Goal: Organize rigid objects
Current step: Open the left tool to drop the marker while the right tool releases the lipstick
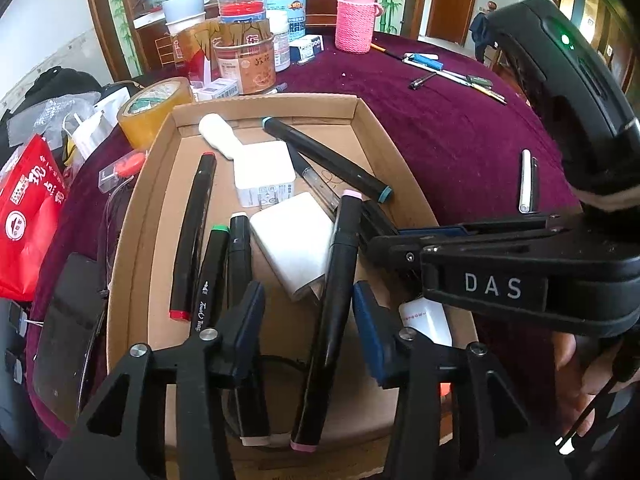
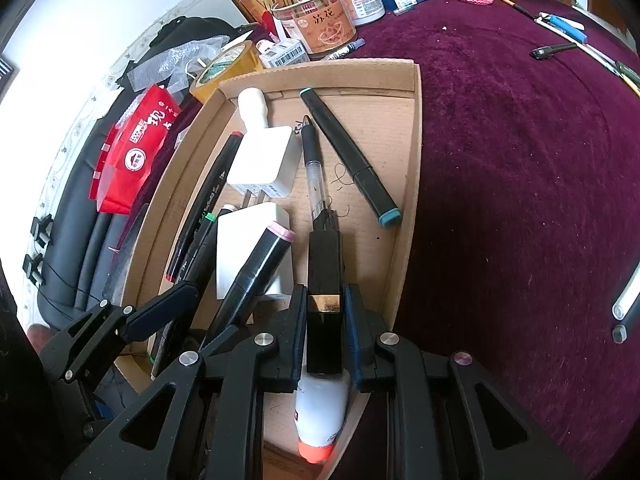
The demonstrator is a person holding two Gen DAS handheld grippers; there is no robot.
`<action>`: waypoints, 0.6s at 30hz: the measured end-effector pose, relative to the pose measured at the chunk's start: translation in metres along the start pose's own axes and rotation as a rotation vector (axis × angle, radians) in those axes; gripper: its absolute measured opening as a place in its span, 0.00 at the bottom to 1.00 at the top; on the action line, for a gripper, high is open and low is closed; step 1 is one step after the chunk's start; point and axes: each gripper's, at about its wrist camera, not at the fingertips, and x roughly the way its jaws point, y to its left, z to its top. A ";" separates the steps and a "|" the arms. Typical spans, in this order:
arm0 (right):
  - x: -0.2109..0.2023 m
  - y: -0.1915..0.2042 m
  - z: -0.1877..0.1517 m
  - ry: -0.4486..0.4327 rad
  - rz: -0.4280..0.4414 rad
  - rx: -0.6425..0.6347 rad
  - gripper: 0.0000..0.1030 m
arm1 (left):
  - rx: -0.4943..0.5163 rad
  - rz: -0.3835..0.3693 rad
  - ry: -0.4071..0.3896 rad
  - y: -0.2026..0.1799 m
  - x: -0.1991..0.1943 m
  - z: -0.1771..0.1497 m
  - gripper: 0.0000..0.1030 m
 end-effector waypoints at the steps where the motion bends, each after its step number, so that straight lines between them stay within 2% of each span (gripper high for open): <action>1: 0.000 0.000 0.000 -0.001 0.002 0.002 0.17 | -0.001 0.001 -0.002 0.000 -0.001 0.000 0.44; 13: -0.009 0.000 -0.004 -0.023 0.017 0.010 0.21 | -0.004 0.014 -0.007 -0.003 -0.006 -0.002 0.44; 18: -0.015 -0.001 -0.007 -0.036 0.021 0.015 0.26 | -0.006 0.020 -0.008 -0.004 -0.008 -0.004 0.44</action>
